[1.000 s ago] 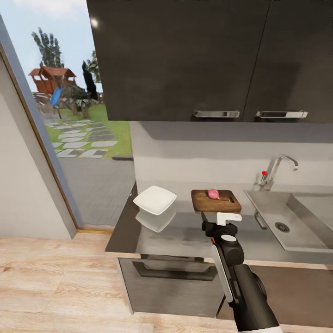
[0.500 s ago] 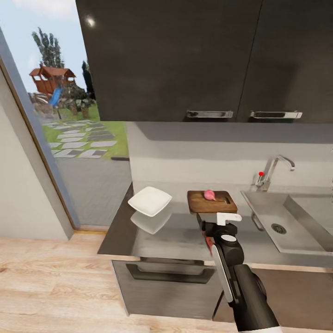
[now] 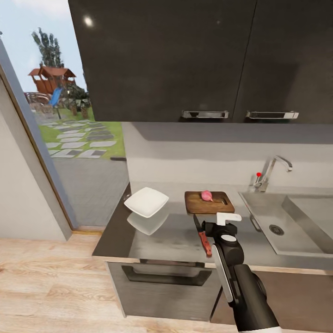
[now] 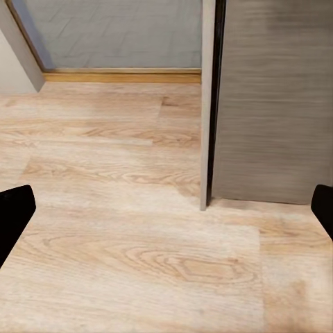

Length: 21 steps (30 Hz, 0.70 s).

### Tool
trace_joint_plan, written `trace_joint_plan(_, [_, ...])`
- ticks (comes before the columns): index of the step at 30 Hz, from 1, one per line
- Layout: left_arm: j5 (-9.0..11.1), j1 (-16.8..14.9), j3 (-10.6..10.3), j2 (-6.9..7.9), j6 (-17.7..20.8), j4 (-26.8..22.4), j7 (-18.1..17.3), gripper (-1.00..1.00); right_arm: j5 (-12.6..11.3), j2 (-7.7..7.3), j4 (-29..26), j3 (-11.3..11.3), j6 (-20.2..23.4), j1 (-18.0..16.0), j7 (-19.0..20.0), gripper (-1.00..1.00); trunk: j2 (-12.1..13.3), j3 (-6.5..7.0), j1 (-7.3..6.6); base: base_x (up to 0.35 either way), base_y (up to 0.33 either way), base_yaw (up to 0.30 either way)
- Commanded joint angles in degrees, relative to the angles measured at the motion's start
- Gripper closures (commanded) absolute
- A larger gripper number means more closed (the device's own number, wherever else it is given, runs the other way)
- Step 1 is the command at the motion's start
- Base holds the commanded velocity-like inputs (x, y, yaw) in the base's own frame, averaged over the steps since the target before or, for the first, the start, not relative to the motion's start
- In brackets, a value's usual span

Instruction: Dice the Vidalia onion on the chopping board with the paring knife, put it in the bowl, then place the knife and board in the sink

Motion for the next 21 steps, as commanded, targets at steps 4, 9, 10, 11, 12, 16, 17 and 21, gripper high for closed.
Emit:
trace_joint_plan(4, [0.40,0.02,-0.51,0.05,-0.06,-0.13,0.22,-1.00,0.28,0.01,-0.05,0.13,0.43,-0.05,-0.08,-1.00,-0.12,-0.12,0.04,-0.001,-0.001,0.000])
trace_joint_plan(9, [0.40,0.02,-0.53,0.05,-0.06,0.11,0.21,-1.00,0.20,0.01,0.00,0.17,0.43,-0.05,-0.08,-1.00,-0.12,-0.12,0.04,-0.149,0.000,0.000])
trace_joint_plan(10, [0.40,0.02,-0.53,0.05,-0.06,0.15,0.21,-1.00,0.19,0.01,0.01,0.20,0.43,-0.06,-0.08,-1.00,-0.12,-0.12,0.04,-0.274,0.000,0.000])
trace_joint_plan(11, [0.40,0.02,-0.54,0.05,-0.06,0.18,0.21,-1.00,0.19,0.01,0.02,0.21,0.43,-0.06,-0.08,-1.00,-0.12,-0.12,0.04,-0.286,0.000,0.000])
trace_joint_plan(12, [0.40,0.02,-0.52,0.05,-0.06,0.23,0.21,-1.00,0.18,0.01,0.03,0.22,0.43,-0.06,-0.08,-1.00,-0.12,-0.12,0.04,-0.285,0.000,0.000])
trace_joint_plan(16, [0.36,0.02,-0.49,0.05,-0.06,0.28,0.21,-1.00,0.18,0.01,0.04,0.24,0.43,-0.06,-0.08,-1.00,-0.12,-0.12,0.04,-0.133,0.000,0.000])
trace_joint_plan(17, [0.36,0.02,-0.49,0.05,-0.06,0.29,0.21,-1.00,0.18,0.01,0.04,0.24,0.43,-0.06,-0.08,-1.00,-0.12,-0.12,0.04,-0.045,0.000,0.000])
trace_joint_plan(21, [0.37,0.02,-0.49,0.05,-0.06,0.31,0.21,-1.00,0.18,0.01,0.12,0.25,0.43,-0.06,-0.08,-1.00,-0.12,-0.12,0.04,-0.020,0.000,0.000])
